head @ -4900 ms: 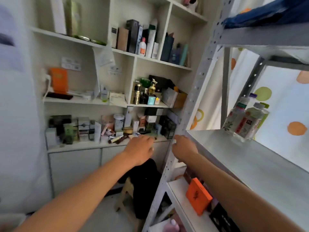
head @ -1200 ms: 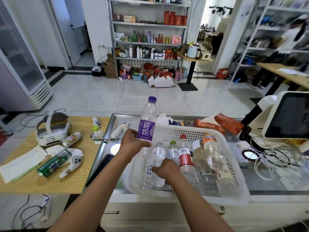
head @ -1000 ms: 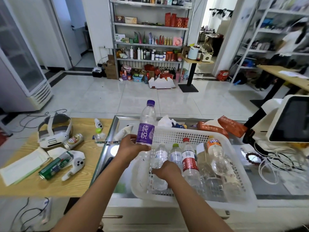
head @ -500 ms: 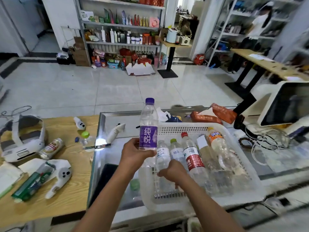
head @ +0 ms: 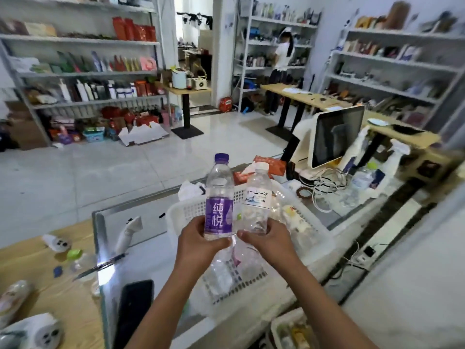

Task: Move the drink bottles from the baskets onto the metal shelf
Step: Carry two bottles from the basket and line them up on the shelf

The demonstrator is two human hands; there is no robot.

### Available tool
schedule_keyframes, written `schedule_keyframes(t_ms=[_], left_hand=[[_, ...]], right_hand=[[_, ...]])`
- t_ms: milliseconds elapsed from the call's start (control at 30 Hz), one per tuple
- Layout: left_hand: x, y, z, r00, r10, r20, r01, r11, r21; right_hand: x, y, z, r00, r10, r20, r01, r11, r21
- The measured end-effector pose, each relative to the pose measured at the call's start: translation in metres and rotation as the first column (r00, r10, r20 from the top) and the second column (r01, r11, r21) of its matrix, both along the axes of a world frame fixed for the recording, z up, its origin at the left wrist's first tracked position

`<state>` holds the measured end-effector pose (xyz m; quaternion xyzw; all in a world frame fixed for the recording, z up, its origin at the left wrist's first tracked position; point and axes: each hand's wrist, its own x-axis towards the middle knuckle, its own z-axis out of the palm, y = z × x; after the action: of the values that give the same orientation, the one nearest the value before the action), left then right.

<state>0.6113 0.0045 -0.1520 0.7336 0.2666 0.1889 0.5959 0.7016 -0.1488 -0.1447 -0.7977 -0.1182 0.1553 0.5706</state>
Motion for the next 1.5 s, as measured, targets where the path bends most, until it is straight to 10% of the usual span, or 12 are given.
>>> schedule_keyframes(t_ms=[433, 800, 1133, 1500], left_hand=[[-0.050, -0.223, 0.041, 0.826, -0.562, 0.040, 0.554, 0.824, 0.119], [-0.124, -0.407, 0.054, 0.366, -0.928, 0.075, 0.917, 0.373, 0.144], [-0.232, -0.515, 0.061, -0.103, -0.988, 0.112, 0.982, -0.084, 0.166], [-0.407, -0.591, 0.097, -0.303, -0.942, 0.147, 0.948, -0.282, 0.148]], right_hand=[[-0.157, -0.243, 0.055, 0.833, -0.533, 0.147, 0.524, 0.846, 0.097], [-0.326, -0.394, 0.063, 0.439, -0.870, 0.225, 0.889, 0.457, 0.029], [-0.488, -0.440, 0.063, 0.013, -0.975, 0.220, 0.996, 0.033, 0.088], [-0.676, -0.467, 0.086, -0.241, -0.933, 0.267, 0.969, -0.217, 0.115]])
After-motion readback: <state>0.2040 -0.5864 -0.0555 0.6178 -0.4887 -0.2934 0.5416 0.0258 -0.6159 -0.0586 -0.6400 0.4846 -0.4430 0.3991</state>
